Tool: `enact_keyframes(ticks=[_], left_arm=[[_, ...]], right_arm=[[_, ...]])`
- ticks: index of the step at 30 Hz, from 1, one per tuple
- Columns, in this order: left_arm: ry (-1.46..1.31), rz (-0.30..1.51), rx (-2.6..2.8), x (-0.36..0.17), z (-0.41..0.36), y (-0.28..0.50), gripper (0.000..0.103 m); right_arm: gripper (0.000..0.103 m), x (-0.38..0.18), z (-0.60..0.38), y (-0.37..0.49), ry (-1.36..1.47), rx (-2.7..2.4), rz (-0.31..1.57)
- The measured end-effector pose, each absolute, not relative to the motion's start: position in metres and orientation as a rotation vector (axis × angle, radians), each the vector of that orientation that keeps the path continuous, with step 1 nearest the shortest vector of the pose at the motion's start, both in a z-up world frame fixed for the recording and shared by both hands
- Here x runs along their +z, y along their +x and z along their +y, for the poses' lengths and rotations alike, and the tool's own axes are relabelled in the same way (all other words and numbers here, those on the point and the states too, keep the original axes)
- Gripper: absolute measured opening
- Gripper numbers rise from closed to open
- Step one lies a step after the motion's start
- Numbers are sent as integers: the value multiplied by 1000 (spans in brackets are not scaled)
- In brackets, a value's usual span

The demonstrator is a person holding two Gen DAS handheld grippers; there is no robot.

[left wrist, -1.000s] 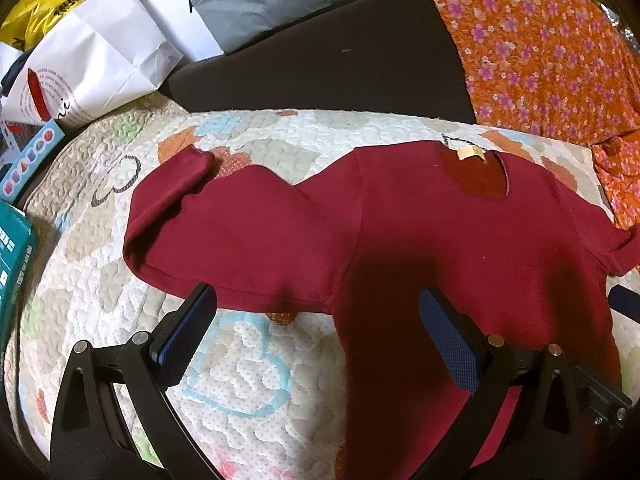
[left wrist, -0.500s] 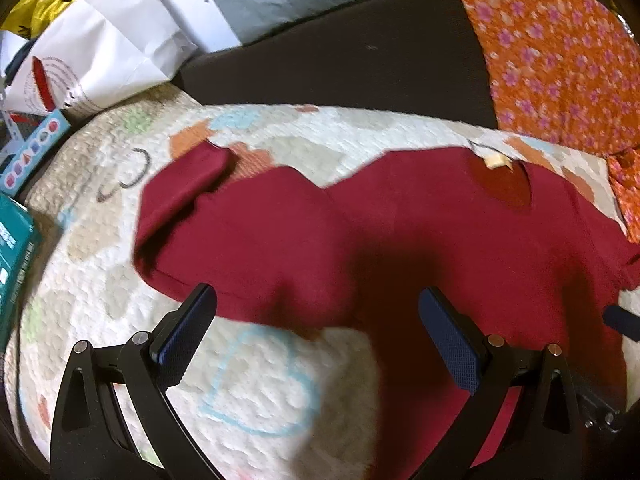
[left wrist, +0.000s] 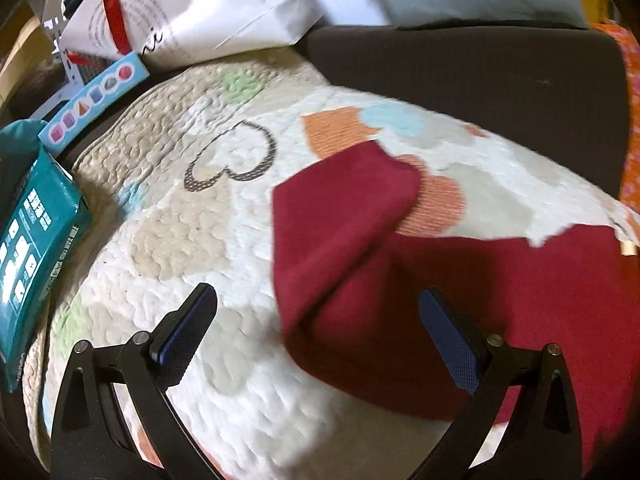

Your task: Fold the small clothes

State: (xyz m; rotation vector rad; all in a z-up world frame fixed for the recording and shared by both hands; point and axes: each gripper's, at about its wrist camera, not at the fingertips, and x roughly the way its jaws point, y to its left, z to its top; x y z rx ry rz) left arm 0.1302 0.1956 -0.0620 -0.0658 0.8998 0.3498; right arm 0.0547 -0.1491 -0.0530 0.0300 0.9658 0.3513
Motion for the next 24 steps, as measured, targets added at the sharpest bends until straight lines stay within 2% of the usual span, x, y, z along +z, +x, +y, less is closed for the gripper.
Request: enact_keyframes(ticks=[4,7,9,11,12,14,19,24], left_arm=[[-32,931,383,-77,208,145,95],[-47,968,363,-93,214,157,74],[-79,961,339,-97,217,161,52],[-151,943,307,-95,221,162,37],[-165,940,312,-93,221,163,26],[-230,923,301,-83,225,159,13],[-423,822,130,-27,213,142,11],[-475,712,-177,41,147,115,11]], right_arm=[[98,-56,-151,57,34,356,973],[98,-60,-153,60,42,353,982],[98,-63,-154,61,49,352,994],[98,-67,-155,62,56,349,1008],[98,-68,-156,62,59,347,1013],[98,-69,-158,62,63,346,1016],[98,-65,-167,61,76,334,988],[98,-50,-188,58,134,298,950]])
